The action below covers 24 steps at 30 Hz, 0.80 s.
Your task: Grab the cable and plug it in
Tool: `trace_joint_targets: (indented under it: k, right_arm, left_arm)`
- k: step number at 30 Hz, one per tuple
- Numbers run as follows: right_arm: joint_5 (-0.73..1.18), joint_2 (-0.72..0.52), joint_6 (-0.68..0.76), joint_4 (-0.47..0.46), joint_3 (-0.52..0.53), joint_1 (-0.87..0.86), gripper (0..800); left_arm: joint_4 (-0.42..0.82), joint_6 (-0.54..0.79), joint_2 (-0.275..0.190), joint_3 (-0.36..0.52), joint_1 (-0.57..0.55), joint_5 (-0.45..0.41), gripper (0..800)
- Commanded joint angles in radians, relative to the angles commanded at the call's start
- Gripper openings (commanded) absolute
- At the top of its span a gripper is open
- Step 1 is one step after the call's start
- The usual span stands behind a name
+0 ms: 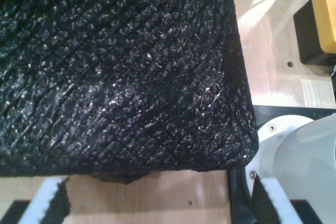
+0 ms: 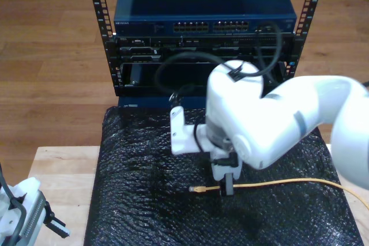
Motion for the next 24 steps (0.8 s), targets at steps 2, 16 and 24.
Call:
trace_joint_targets:
  k: [2,16,24]
  right_arm:
    - [-0.021,0.015,0.025,-0.018,0.000,0.005,792]
    - [-0.075,0.109,0.120,-0.034,-0.021,0.077,790]
    - [-0.109,0.121,0.120,-0.040,-0.017,0.075,718]
  left_arm:
    - [0.000,0.002,0.000,0.000,0.000,0.000,800]
    - [0.000,0.002,0.000,0.000,0.000,0.005,800]
    - [0.000,0.003,-0.002,0.000,0.000,0.008,800]
